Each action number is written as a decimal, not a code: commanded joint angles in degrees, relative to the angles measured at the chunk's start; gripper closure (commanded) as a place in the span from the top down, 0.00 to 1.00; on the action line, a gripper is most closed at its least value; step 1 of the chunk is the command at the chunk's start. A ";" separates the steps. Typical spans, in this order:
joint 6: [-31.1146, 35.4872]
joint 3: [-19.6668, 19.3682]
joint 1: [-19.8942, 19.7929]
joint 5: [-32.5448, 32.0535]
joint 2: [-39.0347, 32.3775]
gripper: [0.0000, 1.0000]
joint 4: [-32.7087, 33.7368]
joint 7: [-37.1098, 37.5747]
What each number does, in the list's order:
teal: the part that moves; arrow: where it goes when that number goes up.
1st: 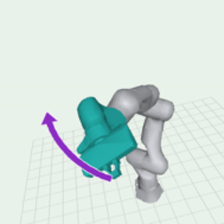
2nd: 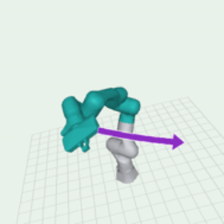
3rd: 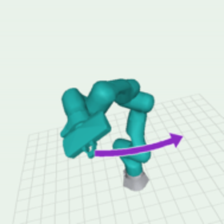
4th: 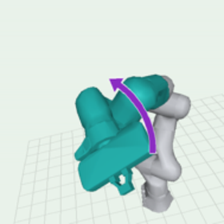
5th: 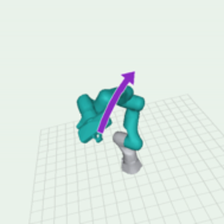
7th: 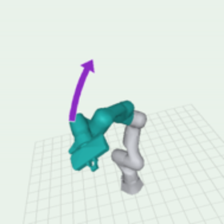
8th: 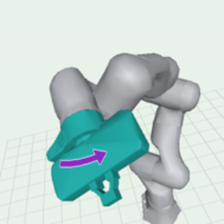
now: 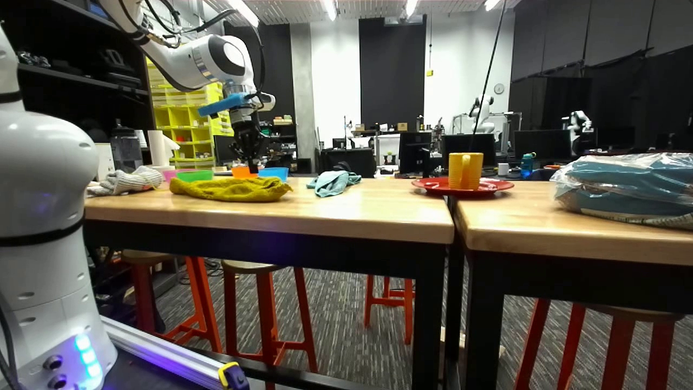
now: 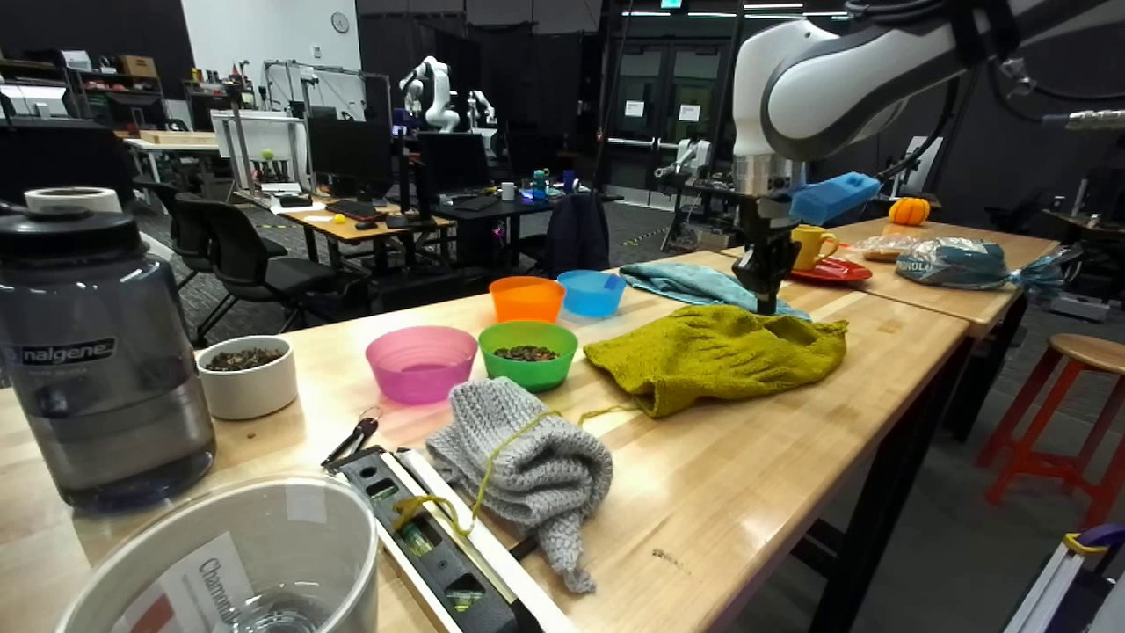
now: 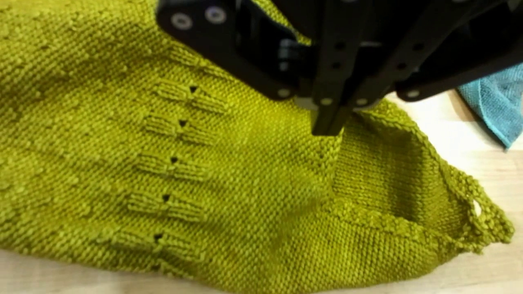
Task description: Unfold the yellow cloth and move it to the left.
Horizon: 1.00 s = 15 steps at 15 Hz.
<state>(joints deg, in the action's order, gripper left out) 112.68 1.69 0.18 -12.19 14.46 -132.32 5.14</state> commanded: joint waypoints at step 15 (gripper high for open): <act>5.06 -3.26 -5.17 -2.91 -0.45 0.00 -5.57 6.02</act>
<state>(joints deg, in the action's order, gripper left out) 115.61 -1.41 -4.15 -13.95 14.28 -137.36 9.46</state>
